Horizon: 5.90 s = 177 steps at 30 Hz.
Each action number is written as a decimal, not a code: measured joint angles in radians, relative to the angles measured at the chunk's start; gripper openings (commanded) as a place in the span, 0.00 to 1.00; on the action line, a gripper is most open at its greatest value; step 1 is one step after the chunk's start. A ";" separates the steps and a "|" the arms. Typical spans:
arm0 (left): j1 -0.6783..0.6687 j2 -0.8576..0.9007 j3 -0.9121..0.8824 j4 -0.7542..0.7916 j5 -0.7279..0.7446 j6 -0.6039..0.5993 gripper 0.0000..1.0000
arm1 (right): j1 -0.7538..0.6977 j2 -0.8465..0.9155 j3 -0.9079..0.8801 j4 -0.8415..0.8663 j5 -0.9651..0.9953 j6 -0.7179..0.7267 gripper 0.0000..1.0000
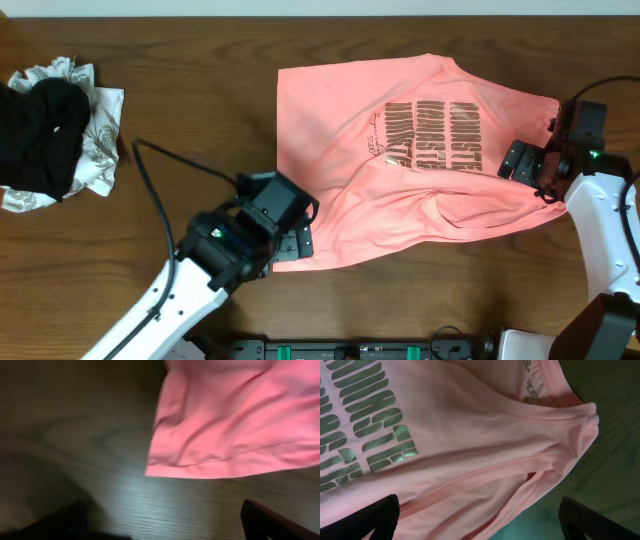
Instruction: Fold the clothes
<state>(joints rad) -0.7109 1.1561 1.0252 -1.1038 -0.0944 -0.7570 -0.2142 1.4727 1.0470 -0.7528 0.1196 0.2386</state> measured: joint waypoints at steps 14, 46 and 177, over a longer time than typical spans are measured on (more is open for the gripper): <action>0.000 0.021 -0.069 0.109 -0.011 -0.031 0.98 | 0.000 0.000 0.000 0.002 -0.011 0.000 0.99; 0.000 0.236 -0.219 0.294 0.092 -0.055 0.98 | 0.000 0.000 0.000 0.006 -0.011 0.000 0.99; 0.107 0.374 -0.286 0.454 0.299 -0.052 0.19 | 0.000 0.000 0.000 0.003 -0.010 0.000 0.99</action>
<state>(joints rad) -0.6037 1.5299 0.7395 -0.6495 0.2047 -0.8089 -0.2142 1.4727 1.0470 -0.7502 0.1093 0.2386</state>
